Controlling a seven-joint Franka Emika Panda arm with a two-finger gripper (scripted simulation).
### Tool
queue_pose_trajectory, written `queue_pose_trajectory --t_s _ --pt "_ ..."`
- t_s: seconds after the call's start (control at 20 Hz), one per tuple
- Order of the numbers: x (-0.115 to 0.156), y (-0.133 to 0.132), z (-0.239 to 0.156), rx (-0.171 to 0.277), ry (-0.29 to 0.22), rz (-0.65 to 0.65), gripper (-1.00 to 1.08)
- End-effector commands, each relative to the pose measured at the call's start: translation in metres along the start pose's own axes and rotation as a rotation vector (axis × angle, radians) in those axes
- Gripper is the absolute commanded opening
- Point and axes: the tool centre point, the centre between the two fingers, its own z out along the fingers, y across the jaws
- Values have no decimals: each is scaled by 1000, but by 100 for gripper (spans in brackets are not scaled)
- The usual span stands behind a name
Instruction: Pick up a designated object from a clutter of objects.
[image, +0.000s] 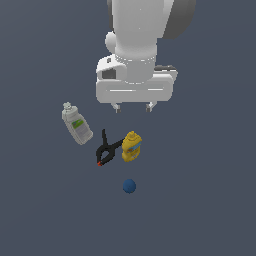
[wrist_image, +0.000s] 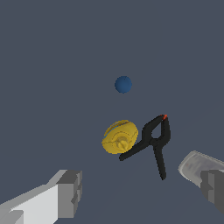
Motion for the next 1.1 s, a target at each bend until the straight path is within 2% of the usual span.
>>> queue_pose_trajectory --t_s 0.0,0.45,1.05 --pt "0 0 0 0 0 0 100" --pt "9 0 -15 0 40 8 100" --pt "15 0 -8 0 37 13 100"
